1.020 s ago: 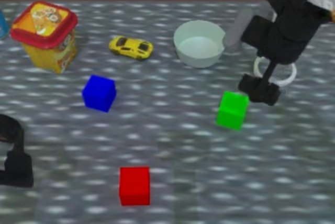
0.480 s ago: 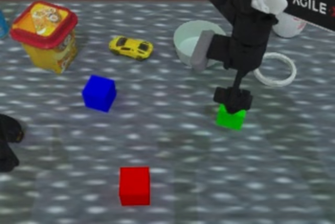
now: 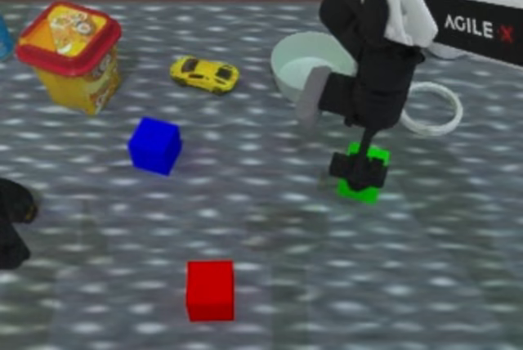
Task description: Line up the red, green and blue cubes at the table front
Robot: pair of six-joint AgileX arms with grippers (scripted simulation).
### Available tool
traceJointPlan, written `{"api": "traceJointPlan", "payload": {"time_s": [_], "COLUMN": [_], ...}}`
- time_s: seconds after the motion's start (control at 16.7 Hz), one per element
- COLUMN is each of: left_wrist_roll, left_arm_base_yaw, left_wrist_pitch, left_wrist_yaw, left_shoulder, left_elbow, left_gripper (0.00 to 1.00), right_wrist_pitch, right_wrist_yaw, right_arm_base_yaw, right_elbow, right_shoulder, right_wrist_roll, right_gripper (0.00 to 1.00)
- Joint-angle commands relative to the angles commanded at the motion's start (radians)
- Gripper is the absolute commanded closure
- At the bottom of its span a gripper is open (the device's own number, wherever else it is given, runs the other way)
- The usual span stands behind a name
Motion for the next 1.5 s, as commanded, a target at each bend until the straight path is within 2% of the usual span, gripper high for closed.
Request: {"api": "traceJointPlan", "payload": {"time_s": [0.24,0.48,1.26,1.5], "left_wrist_roll": [0.000,0.000,0.000,0.000], "left_arm_base_yaw": [0.000,0.000,0.000,0.000], "left_wrist_pitch": [0.000,0.000,0.000,0.000], "left_wrist_yaw": [0.000,0.000,0.000,0.000], "left_shoulder": [0.000,0.000,0.000,0.000], "left_elbow": [0.000,0.000,0.000,0.000], "left_gripper": [0.00,0.00,0.00,0.00], "right_wrist_pitch": [0.133,0.142,0.142,0.142], "right_wrist_yaw": [0.001,0.001,0.001,0.001], "right_arm_base_yaw": [0.002,0.002,0.002,0.002], "right_elbow": [-0.082,-0.089,-0.089,-0.089], "right_shoulder": [0.049,0.055,0.055,0.055], "right_wrist_roll": [0.002,0.002,0.002,0.002], "right_gripper": [0.00,0.00,0.98,1.00]}}
